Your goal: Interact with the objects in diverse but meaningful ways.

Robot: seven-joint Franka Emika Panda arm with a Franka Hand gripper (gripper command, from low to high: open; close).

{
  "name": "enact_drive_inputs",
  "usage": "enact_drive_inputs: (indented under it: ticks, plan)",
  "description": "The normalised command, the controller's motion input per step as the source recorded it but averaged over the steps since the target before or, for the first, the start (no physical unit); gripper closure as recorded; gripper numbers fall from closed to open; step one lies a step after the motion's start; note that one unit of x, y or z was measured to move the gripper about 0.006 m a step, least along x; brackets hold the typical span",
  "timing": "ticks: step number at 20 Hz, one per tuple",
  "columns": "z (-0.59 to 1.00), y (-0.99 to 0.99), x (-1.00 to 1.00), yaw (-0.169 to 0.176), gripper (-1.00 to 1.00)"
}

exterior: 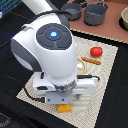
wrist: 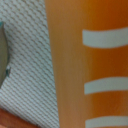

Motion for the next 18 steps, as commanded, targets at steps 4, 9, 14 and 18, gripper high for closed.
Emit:
enact_drive_inputs:
  ticks: [4,9,14,18]
  plan:
    - [-0.22,-0.04,0.32,0.000,1.00]
    - [-0.06,-0.01,0.18,0.000,1.00]
    - [0.18,0.07,-0.26,0.007,1.00]
    - [0.36,0.22,-0.73,0.025,1.00]
